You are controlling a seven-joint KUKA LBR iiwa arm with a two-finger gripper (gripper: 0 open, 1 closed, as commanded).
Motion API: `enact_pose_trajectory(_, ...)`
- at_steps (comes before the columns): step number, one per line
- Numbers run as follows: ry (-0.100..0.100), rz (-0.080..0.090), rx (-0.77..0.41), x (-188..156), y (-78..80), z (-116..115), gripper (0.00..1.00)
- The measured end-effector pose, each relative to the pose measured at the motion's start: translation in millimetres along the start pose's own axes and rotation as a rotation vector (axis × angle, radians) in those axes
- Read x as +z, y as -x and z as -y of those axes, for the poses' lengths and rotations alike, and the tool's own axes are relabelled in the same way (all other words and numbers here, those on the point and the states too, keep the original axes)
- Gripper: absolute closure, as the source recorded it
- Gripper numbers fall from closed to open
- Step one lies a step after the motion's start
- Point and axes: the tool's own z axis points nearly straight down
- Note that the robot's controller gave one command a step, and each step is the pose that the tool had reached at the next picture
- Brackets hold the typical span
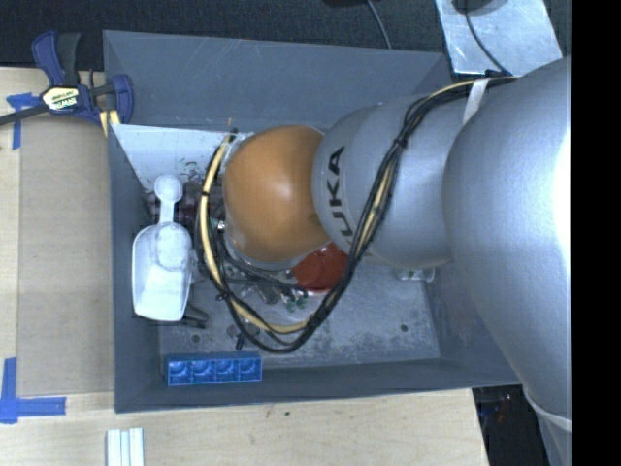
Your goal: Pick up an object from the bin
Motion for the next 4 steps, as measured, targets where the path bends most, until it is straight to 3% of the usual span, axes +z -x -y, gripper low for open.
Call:
enact_pose_trajectory(1, -0.008, -0.006, 0.009, 4.0, 2.1, -5.5, 0.0)
enact_pose_trajectory(2, -0.003, -0.002, 0.017, 18.8, 3.1, 3.2, 0.0)
enact_pose_trajectory(3, -0.007, -0.006, -0.105, 16.0, -9.8, -1.7, 0.0)
enact_pose_trajectory(4, -0.014, -0.016, -0.148, 32.4, 1.1, -34.3, 1.0)
